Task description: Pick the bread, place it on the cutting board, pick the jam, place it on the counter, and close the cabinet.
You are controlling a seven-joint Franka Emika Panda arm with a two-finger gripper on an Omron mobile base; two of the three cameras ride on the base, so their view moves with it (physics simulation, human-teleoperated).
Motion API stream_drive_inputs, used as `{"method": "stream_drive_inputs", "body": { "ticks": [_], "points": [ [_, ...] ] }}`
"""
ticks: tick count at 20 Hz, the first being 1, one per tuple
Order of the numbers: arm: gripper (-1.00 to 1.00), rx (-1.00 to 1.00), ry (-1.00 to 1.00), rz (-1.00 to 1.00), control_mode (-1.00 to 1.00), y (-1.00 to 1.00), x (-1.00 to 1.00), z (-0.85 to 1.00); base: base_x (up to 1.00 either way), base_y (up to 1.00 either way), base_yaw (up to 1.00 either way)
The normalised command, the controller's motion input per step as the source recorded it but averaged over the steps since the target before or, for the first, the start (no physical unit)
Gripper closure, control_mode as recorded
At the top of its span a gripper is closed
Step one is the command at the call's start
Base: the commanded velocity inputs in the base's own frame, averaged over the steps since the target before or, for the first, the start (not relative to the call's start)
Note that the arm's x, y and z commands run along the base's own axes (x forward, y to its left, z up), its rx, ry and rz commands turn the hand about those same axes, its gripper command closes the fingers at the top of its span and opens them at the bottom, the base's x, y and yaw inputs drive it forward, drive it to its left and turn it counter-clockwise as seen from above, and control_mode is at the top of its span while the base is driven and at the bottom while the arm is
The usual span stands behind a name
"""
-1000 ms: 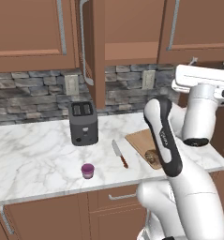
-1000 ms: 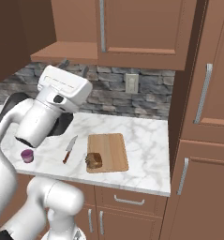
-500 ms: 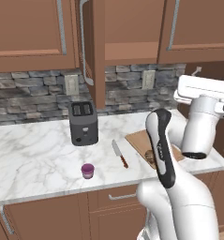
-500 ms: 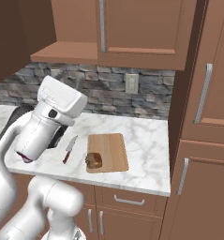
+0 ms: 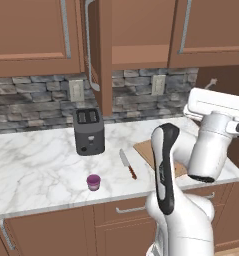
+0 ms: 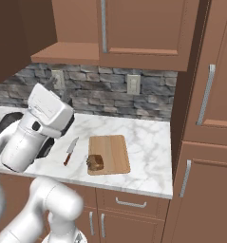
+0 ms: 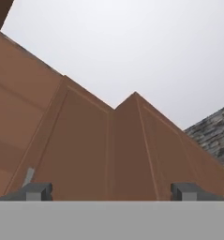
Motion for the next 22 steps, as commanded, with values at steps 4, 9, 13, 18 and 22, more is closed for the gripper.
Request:
{"method": "stream_drive_inputs", "body": {
  "ticks": [4, 9, 13, 18, 22],
  "points": [
    [-1.00, 0.00, 0.00, -0.06, -1.00, 0.35, -0.42, 0.03, 0.00, 0.00, 0.00],
    [-1.00, 0.00, 0.00, -0.06, -1.00, 0.39, -0.48, 0.04, 0.00, 0.00, 0.00],
    [-1.00, 0.00, 0.00, -0.06, -1.00, 0.40, -0.48, 0.06, 0.00, 0.00, 0.00],
    [-1.00, 0.00, 0.00, -0.04, -1.00, 0.41, -0.48, 0.06, 0.00, 0.00, 0.00],
    [-1.00, 0.00, 0.00, -0.02, -1.00, 0.39, -0.45, 0.08, 0.00, 0.00, 0.00]
  ]
}}
